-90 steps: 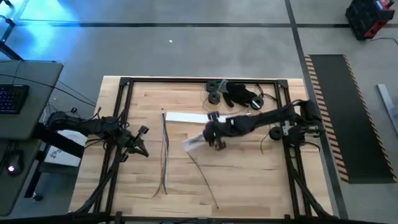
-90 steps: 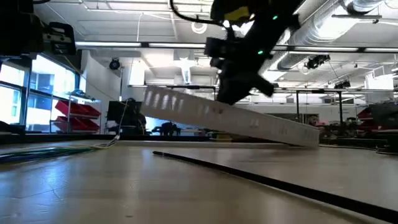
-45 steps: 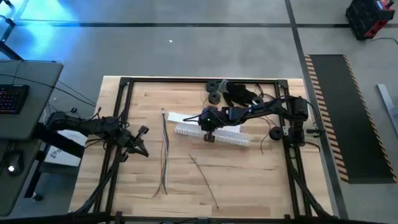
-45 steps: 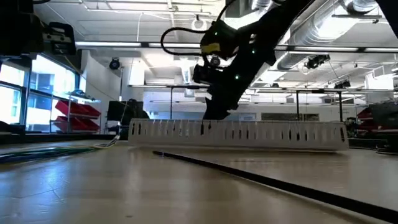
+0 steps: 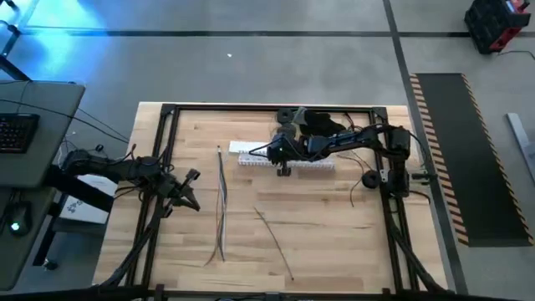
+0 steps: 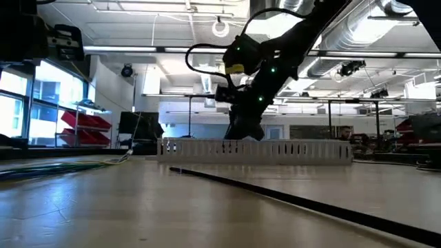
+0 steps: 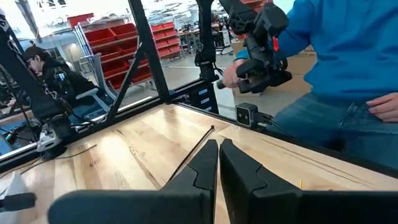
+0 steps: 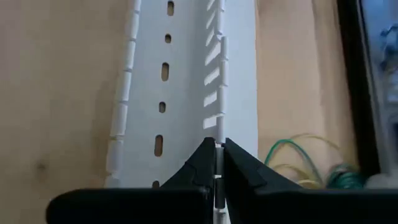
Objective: Ziptie cables
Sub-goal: Move the white cable duct to the top middle of the table, then move the cables to the center of the table
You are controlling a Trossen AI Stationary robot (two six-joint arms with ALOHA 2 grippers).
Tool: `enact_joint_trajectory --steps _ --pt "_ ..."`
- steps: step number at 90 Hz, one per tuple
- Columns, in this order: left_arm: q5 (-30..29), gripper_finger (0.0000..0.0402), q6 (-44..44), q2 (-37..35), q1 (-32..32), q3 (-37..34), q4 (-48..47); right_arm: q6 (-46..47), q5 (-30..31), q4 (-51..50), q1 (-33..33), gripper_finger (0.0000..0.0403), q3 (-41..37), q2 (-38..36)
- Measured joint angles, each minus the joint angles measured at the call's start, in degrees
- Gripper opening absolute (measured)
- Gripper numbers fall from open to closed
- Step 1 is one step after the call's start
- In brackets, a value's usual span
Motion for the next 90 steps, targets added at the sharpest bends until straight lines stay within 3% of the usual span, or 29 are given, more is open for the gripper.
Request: enact_joint_trajectory --steps 15,22,37,44,52,64,70,90 --pt "0.0 0.0000 0.0 0.0 0.0 0.0 0.0 -4.7 3.1 1.3 0.7 0.0036 -0.1 -0.7" --pt "0.0 0.0000 0.0 0.0 0.0 0.0 0.0 -5.8 4.8 3.1 2.0 0.0071 -0.1 -2.0" --pt "0.0 0.0000 0.0 0.0 0.0 0.0 0.0 -8.1 14.8 5.0 5.6 0.0156 -0.1 -6.7" --pt "0.0 0.0000 0.0 0.0 0.0 0.0 0.0 -7.4 15.6 4.5 7.3 0.0188 -0.1 -9.8" --pt "0.0 0.0000 0.0 0.0 0.0 0.0 0.0 -1.5 9.7 3.4 8.9 0.0212 -0.2 -13.2" --pt "0.0 0.0000 0.0 0.0 0.0 0.0 0.0 9.6 -9.3 4.0 10.7 0.0223 -1.8 -15.5" --pt "0.0 0.0000 0.0 0.0 0.0 0.0 0.0 13.1 -15.2 4.2 12.2 0.0224 -3.2 -15.2" --pt "0.0 0.0000 0.0 0.0 0.0 0.0 0.0 19.1 -16.6 17.6 20.4 0.0224 -9.1 -11.5"
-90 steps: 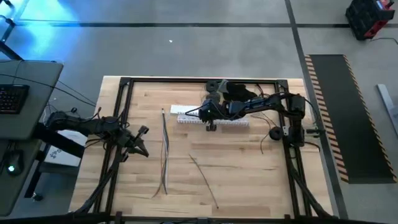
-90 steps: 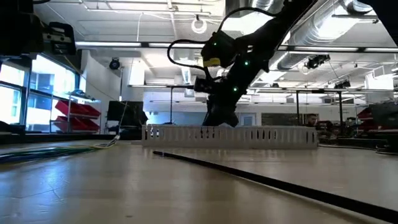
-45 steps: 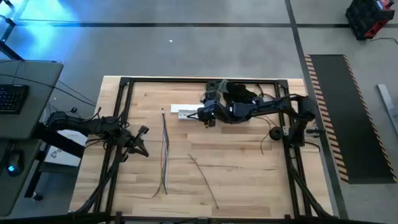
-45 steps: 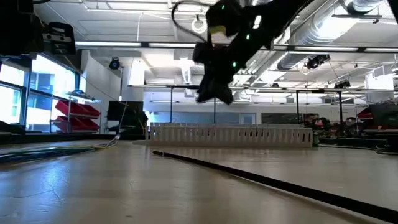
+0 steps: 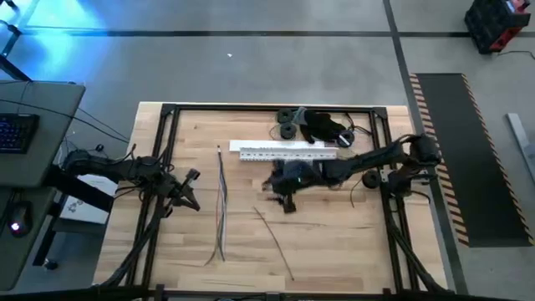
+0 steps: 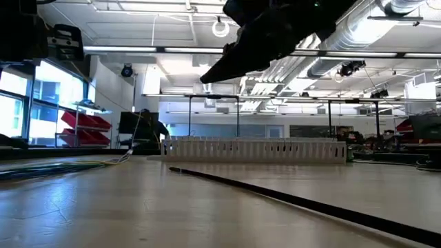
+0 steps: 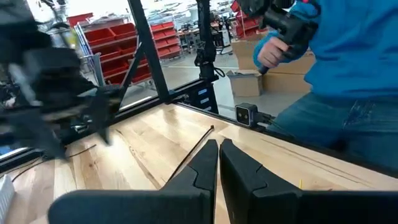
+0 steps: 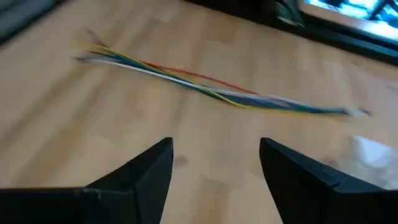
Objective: Ziptie cables
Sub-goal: Move the cables to the center of the table
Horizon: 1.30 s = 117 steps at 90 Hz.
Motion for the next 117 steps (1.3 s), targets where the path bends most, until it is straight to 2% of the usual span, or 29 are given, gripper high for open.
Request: enact_joint_trajectory --steps 8,19,36,55,69,76,84,91,104,117 --pt "0.0 0.0000 0.0 0.0 0.0 0.0 0.0 1.4 2.2 4.9 2.4 0.0224 -0.5 2.5" --pt "-0.3 0.0000 0.0 0.0 0.0 0.0 0.1 1.7 3.9 5.1 4.3 0.0224 1.0 5.2" --pt "-6.0 0.0000 -2.4 0.1 0.0 0.0 5.4 2.0 5.3 3.5 7.5 0.0224 1.7 3.8" --pt "-6.9 0.0000 -18.5 0.1 0.0 0.0 19.4 1.4 23.1 -7.5 15.7 0.0224 1.7 -2.0" --pt "-9.5 0.0000 -26.2 0.1 -0.1 0.0 34.8 11.6 31.1 -22.2 21.7 0.0224 1.7 -6.1" --pt "-14.6 0.0000 -25.9 0.2 -0.1 0.0 40.1 19.3 33.0 -29.1 24.3 0.0224 1.7 -7.0" --pt "-24.1 0.0000 -25.4 1.4 -0.1 0.2 40.0 27.0 36.9 -34.7 26.7 0.0224 1.7 -7.0" --pt "-33.6 0.0000 -27.5 5.1 -0.1 1.4 34.1 31.9 41.2 -36.5 28.5 0.0224 1.1 -7.0" --pt "-48.8 0.0000 -37.8 16.0 -0.1 5.8 20.4 36.2 47.6 -36.3 30.7 0.0224 -0.7 -7.0" --pt "-56.0 0.0000 -42.0 25.7 -0.1 10.6 12.1 39.0 49.8 -35.7 30.9 0.0224 -1.8 -7.0"
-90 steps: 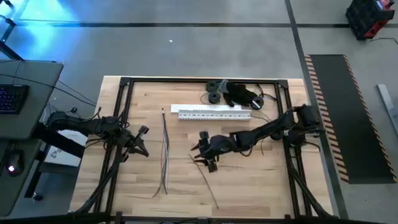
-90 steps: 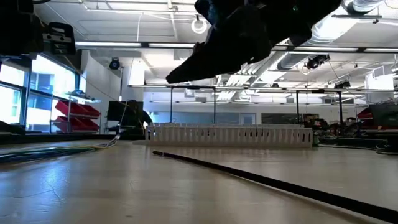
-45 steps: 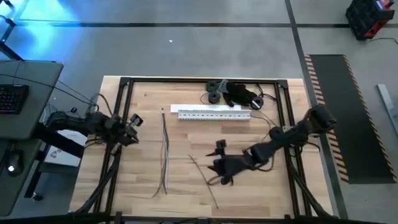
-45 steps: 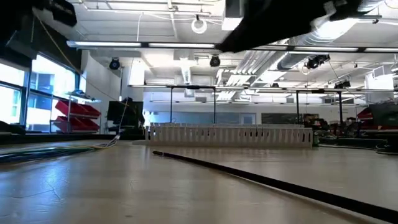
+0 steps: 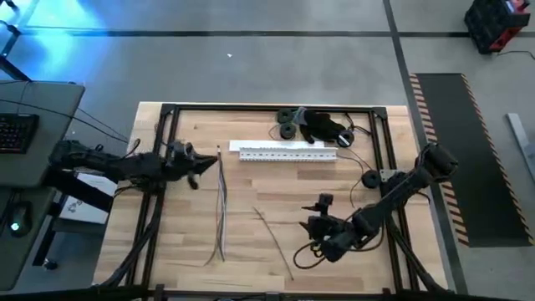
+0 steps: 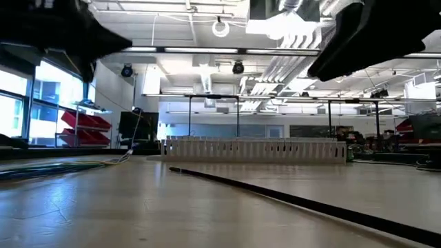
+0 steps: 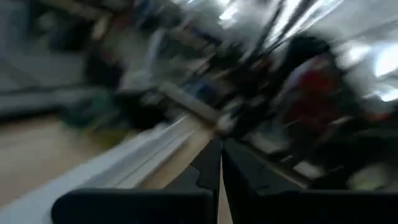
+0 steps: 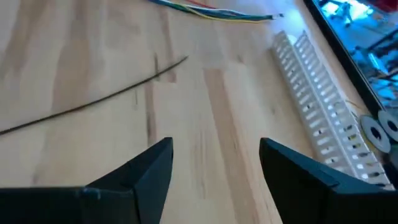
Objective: Ziptie cables
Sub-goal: Move the cables to the center of the table
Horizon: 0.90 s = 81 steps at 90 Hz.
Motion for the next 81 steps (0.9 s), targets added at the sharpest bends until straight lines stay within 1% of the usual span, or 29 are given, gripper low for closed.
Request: enact_joint_trajectory --steps 10,15,23,32,42,54,65,72,81 --pt "-4.7 0.0000 -0.4 6.1 0.1 2.8 -2.3 1.8 0.0 0.0 -0.1 0.0224 -0.1 0.0" --pt "-5.8 0.0000 -1.3 8.8 0.3 3.6 -2.5 1.8 0.0 0.5 -0.2 0.0224 -0.1 0.0" --pt "-5.2 0.0001 -3.2 12.0 1.9 4.9 -3.8 1.8 0.6 1.5 -0.2 0.0224 -0.1 0.0" --pt "-2.8 0.0013 -7.2 14.5 4.7 6.1 -9.2 1.7 1.5 2.0 -0.2 0.0224 -0.1 0.0" --pt "-0.2 0.0049 -9.7 16.1 8.1 6.6 -15.0 1.8 2.3 2.3 -0.2 0.0224 -0.1 0.0" --pt "2.4 0.0110 -14.4 17.3 12.8 6.5 -20.7 1.7 2.8 2.5 -0.2 0.0224 -0.1 0.0" --pt "2.7 0.0162 -15.1 19.5 16.4 6.5 -21.9 1.8 3.0 2.7 -0.2 0.0224 -0.1 0.0" --pt "2.1 0.0180 -15.6 21.6 18.2 6.5 -21.9 1.9 3.5 3.0 -0.2 0.0224 -0.1 0.0" --pt "1.5 0.0186 -16.9 25.1 20.4 6.5 -21.9 2.6 3.5 3.0 -0.2 0.0224 -0.1 0.0"
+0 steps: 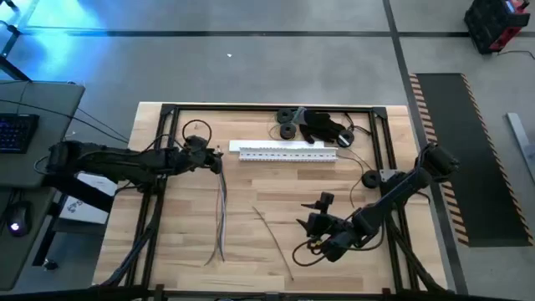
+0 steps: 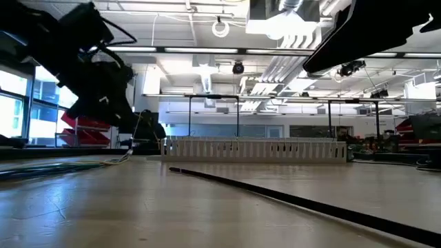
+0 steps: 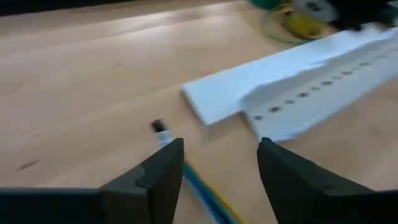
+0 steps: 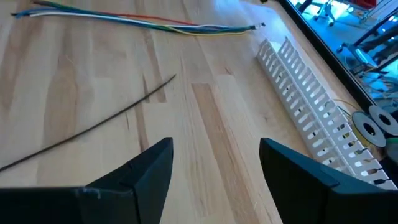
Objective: Ziptie cables
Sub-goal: Move the cables to the center of the table
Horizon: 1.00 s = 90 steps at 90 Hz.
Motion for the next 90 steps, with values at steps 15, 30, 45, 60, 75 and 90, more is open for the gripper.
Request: enact_joint_trajectory --steps 15,30,45,60,75,90 --pt "-0.7 0.0176 -2.1 6.7 2.8 0.0 0.6 0.2 0.0 0.0 0.0 0.0224 0.0 0.0" --pt "0.4 0.0162 -0.6 12.8 4.0 0.0 8.6 0.4 0.0 0.0 0.0 0.0224 0.0 0.0" --pt "0.9 0.0147 -0.2 18.7 5.2 0.0 12.0 0.7 0.0 0.0 0.0 0.0224 0.0 0.0" --pt "0.0 0.0113 -1.0 23.4 5.6 0.2 13.1 0.8 0.0 0.0 0.0 0.0224 0.0 0.0" --pt "0.5 0.0027 1.9 23.4 3.7 0.4 14.6 0.7 -0.1 0.0 0.0 0.0224 0.0 0.0" --pt "1.7 0.0007 6.5 18.5 -0.8 5.2 11.1 0.7 0.2 0.0 0.9 0.0224 0.0 0.0"
